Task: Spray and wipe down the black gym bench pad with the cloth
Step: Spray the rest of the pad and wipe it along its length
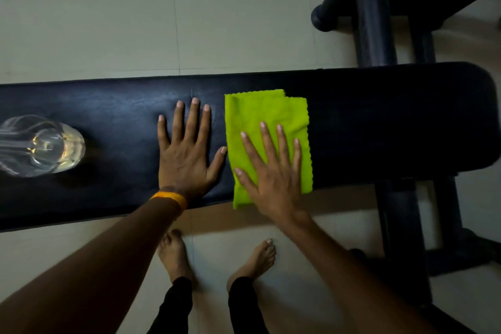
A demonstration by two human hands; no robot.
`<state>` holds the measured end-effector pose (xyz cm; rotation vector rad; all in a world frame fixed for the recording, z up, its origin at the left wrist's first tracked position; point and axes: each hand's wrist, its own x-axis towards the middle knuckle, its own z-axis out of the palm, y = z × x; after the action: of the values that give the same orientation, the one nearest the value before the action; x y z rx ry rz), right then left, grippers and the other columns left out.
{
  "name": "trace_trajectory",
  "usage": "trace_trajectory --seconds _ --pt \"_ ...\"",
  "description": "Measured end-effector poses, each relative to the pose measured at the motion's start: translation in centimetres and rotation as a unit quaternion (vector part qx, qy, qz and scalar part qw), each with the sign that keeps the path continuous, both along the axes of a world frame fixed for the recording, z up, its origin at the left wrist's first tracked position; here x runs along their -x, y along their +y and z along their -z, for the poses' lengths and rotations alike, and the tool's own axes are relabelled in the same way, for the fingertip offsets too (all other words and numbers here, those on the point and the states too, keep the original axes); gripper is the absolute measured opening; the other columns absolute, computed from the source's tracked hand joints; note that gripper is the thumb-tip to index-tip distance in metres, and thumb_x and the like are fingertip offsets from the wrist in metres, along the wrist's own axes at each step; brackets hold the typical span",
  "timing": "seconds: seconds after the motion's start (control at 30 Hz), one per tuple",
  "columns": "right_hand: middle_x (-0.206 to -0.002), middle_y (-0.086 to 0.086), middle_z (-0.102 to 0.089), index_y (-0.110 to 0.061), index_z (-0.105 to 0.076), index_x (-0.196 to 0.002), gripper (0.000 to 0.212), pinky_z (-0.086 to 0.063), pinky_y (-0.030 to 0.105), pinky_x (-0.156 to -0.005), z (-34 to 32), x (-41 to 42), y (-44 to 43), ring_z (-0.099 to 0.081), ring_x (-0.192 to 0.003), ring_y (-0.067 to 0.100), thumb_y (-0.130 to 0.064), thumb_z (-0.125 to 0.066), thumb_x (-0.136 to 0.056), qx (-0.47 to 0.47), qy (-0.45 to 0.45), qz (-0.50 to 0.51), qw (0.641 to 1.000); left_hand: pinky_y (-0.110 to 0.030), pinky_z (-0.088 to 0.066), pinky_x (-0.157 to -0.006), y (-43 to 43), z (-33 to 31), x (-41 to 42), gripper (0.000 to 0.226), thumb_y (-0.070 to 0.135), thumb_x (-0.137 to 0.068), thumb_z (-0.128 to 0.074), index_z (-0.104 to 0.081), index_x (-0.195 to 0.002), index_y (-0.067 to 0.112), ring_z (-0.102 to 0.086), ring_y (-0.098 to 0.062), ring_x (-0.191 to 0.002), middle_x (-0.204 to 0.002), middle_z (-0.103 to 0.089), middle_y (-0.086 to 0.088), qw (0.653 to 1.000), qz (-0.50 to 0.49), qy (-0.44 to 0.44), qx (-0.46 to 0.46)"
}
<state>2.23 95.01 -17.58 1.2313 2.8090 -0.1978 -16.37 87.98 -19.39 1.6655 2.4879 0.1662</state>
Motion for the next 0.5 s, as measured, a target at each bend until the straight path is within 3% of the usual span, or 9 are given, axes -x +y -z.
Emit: trace_trajectory --seconds 0.1,0.17,0.23,0.27,0.33,0.4,0.5 --pt "-0.169 0.000 -0.016 -0.040 -0.023 -0.157 0.067 -0.015 0.056 -0.123 0.6 -2.7 6.2 -0.010 -0.157 0.030 -0.068 -0.031 -0.097 -0.019 -0.004 -0.021 1.000 -0.062 -0.002 -0.125 -0.1 0.1 0.0 0.082 0.061 -0.099 -0.029 -0.013 -0.163 0.013 -0.002 -0.035 -0.159 -0.172 -0.007 -0.012 1.000 0.000 0.000 0.000" --pt "-0.169 0.000 -0.015 -0.039 -0.021 -0.158 0.068 -0.014 0.056 -0.124 0.7 -3.8 9.0 -0.009 -0.157 0.030 -0.070 -0.024 -0.097 -0.033 0.000 0.128 0.991 -0.062 -0.001 -0.125 -0.1 0.0 0.0 0.082 0.061 -0.099 -0.029 -0.011 -0.163 0.013 -0.001 -0.035 -0.159 -0.172 -0.006 -0.012 1.000 -0.001 -0.002 0.000" --pt "-0.169 0.002 -0.015 -0.038 -0.021 -0.158 0.069 -0.014 0.060 -0.122 0.8 -2.5 7.6 -0.009 -0.157 0.031 -0.070 -0.022 -0.097 -0.042 0.022 0.284 0.958 -0.062 -0.001 -0.125 0.0 -0.1 0.1 0.082 0.061 -0.099 -0.030 -0.011 -0.163 0.013 -0.001 -0.035 -0.159 -0.172 -0.006 -0.012 1.000 -0.003 -0.004 0.000" --pt "-0.169 0.004 -0.015 -0.037 -0.023 -0.158 0.069 -0.014 0.062 -0.122 0.7 -1.2 5.7 -0.009 -0.156 0.032 -0.068 -0.023 -0.097 -0.044 0.024 0.314 0.948 -0.063 -0.001 -0.125 0.0 -0.2 0.1 0.082 0.061 -0.099 -0.030 -0.011 -0.163 0.013 -0.002 -0.035 -0.159 -0.172 -0.007 -0.012 1.000 -0.003 -0.005 -0.001" --pt "-0.169 0.004 -0.013 -0.037 -0.021 -0.159 0.067 -0.009 0.062 -0.123 0.4 0.8 1.1 -0.006 -0.157 0.033 -0.066 -0.026 -0.098 -0.029 0.006 0.259 0.965 -0.063 -0.002 -0.125 0.0 -0.3 0.1 0.082 0.061 -0.100 -0.031 -0.011 -0.163 0.013 -0.001 -0.034 -0.159 -0.172 -0.007 -0.011 1.000 -0.003 -0.007 -0.002" --pt "-0.170 0.002 -0.009 -0.039 -0.017 -0.159 0.067 -0.004 0.060 -0.124 0.1 0.4 -0.4 -0.003 -0.157 0.031 -0.067 -0.026 -0.098 -0.013 -0.023 0.121 0.992 -0.063 -0.002 -0.125 -0.2 -0.2 0.2 0.082 0.061 -0.100 -0.032 -0.010 -0.163 0.013 -0.001 -0.034 -0.159 -0.172 -0.006 -0.011 1.000 -0.001 -0.010 -0.006" --pt "-0.170 -0.001 -0.012 -0.043 -0.018 -0.158 0.066 -0.015 0.061 -0.122 0.2 -2.3 5.7 -0.008 -0.157 0.030 -0.068 -0.024 -0.098 -0.012 -0.030 -0.027 0.999 -0.062 -0.002 -0.125 -0.2 0.0 0.1 0.081 0.061 -0.101 -0.031 -0.009 -0.164 0.015 0.000 -0.033 -0.159 -0.172 -0.006 -0.010 1.000 0.000 -0.009 -0.008"
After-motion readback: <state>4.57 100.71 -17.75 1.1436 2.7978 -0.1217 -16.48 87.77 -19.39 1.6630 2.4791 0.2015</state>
